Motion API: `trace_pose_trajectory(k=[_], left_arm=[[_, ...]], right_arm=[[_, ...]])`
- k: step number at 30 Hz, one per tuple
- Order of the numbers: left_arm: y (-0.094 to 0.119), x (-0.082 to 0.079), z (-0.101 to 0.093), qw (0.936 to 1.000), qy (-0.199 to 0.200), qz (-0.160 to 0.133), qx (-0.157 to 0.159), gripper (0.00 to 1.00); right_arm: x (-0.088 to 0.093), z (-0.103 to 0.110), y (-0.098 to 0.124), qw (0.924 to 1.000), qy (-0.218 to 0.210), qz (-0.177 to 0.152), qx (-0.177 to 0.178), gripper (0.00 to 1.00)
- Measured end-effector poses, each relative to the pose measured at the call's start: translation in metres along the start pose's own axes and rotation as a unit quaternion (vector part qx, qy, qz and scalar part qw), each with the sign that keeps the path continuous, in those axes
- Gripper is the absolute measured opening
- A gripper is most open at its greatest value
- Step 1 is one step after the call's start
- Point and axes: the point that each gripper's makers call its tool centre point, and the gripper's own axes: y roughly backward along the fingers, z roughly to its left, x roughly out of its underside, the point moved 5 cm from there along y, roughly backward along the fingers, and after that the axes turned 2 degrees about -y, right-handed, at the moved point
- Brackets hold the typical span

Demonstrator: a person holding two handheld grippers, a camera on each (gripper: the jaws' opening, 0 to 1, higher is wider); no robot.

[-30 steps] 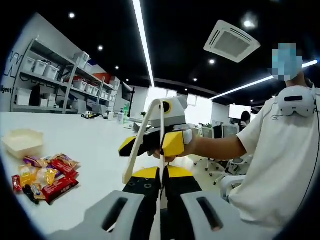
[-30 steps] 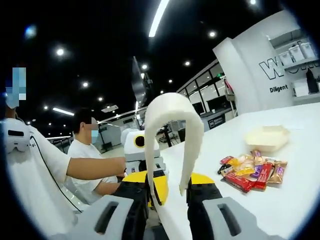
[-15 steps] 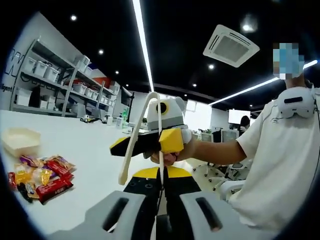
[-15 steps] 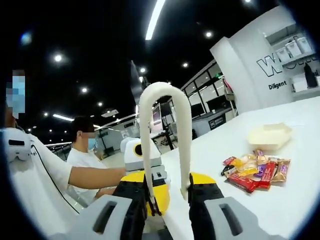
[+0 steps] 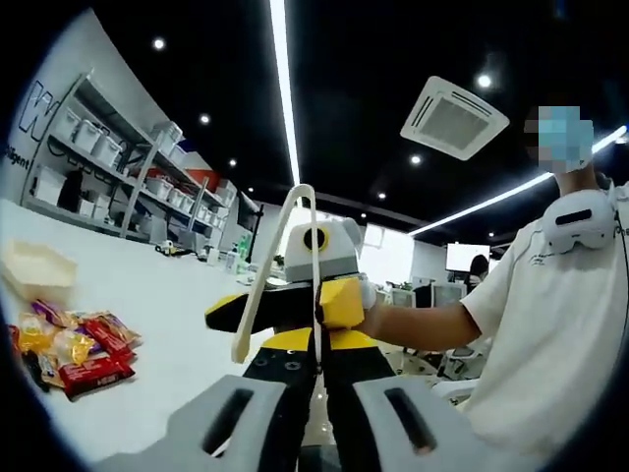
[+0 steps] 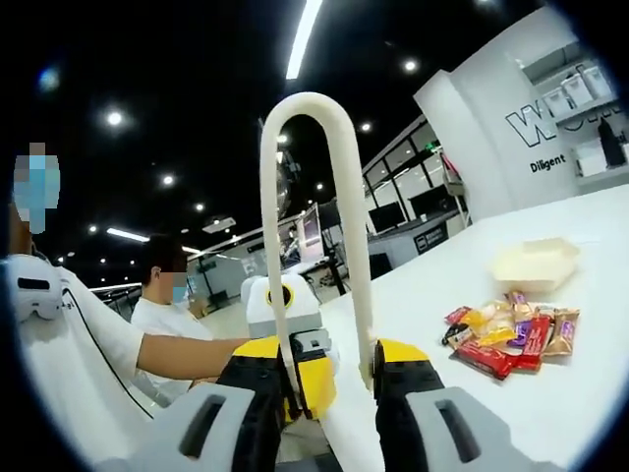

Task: Place the target food into the container with the food tongs after gripping and lifting it, then release it inside without dropping or visibly crushing the food.

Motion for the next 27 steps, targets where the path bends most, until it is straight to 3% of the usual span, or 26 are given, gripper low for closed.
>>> trace_pose_trajectory(k=[5, 9, 17, 20, 24, 27], left_arm=[[-0.001, 0.000, 0.000, 1.0000, 0.000, 0.001, 0.000, 0.01], [0.000, 0.005, 0.002, 0.9995, -0.021, 0.024, -0.006, 0.01], [0.000, 0.007, 0.007, 0.9984, -0.035, 0.037, -0.024, 0.02], [0.000, 0.010, 0.011, 0.9978, -0.002, 0.053, -0.041, 0.03], [0.001, 0.011, 0.011, 0.9973, -0.024, 0.056, -0.041, 0.03], [0.002, 0.011, 0.014, 0.9968, -0.019, 0.059, -0.051, 0.04]], right_arm=[[0.000, 0.002, 0.000, 1.0000, 0.000, 0.003, -0.002, 0.26], [0.007, 0.003, 0.000, 0.9990, 0.037, 0.023, 0.008, 0.24], [0.007, 0.000, 0.000, 0.9991, 0.026, 0.027, 0.019, 0.20], [0.009, -0.002, -0.001, 0.9985, 0.032, 0.031, 0.032, 0.19], [0.007, -0.005, 0.000, 0.9985, 0.028, 0.027, 0.039, 0.19], [0.004, -0.008, 0.003, 0.9982, 0.026, 0.021, 0.049, 0.19]])
